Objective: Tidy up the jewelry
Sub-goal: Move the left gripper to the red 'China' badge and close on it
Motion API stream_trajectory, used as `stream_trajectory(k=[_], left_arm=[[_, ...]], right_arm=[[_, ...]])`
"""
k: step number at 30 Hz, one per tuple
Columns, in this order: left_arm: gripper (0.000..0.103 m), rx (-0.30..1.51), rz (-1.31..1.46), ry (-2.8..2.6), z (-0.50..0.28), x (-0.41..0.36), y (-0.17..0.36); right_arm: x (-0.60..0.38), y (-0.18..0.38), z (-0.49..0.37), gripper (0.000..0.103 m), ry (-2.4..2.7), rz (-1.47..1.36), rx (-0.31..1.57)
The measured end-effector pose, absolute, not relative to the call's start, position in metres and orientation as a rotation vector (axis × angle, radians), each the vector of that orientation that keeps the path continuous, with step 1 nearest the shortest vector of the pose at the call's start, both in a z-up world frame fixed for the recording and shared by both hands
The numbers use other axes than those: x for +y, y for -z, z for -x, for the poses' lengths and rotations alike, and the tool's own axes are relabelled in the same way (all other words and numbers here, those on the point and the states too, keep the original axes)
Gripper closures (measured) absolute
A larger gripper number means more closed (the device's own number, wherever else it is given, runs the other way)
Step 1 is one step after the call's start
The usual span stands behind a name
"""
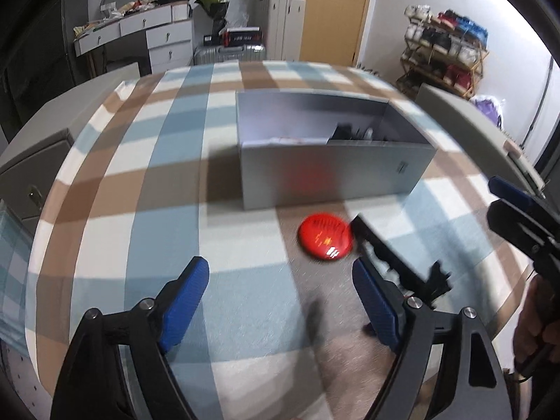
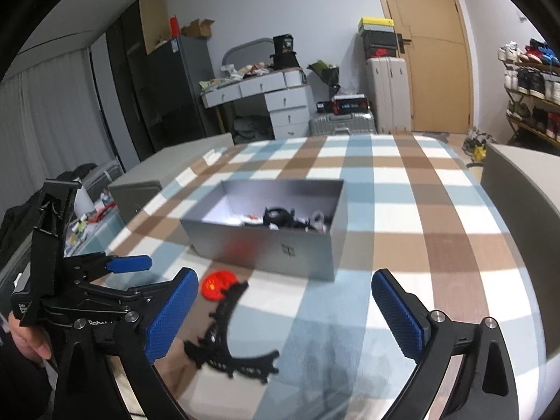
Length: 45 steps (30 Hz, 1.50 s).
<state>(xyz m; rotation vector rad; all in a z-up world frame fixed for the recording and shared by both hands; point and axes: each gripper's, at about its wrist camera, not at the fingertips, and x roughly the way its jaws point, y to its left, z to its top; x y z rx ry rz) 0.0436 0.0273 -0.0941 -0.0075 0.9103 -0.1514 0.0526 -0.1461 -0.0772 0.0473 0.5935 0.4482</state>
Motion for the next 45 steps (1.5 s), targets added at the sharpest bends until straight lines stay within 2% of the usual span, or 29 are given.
stream_trajectory(k=[27,33,39,45], left_arm=[[0.023,1.003,-0.135,0.3,-0.076,0.006,0.106],[0.04,0.987,-0.17,0.331,-0.081,0.004,0.106],[0.066,0.978,-0.188,0.369,-0.08,0.002,0.103],[0.066,0.964,-0.188,0.413,-0.078,0.002,0.103]], right_arm=[[-0.148,0.099,-0.056,0.002,-0.449,-0.071,0.643],[-0.152,0.101,-0.058,0.002,-0.447,-0.091,0.649],[-0.154,0.101,-0.058,0.002,-0.449,-0.098,0.651],[-0.153,0.103,-0.058,0.002,-0.45,-0.1,0.657]])
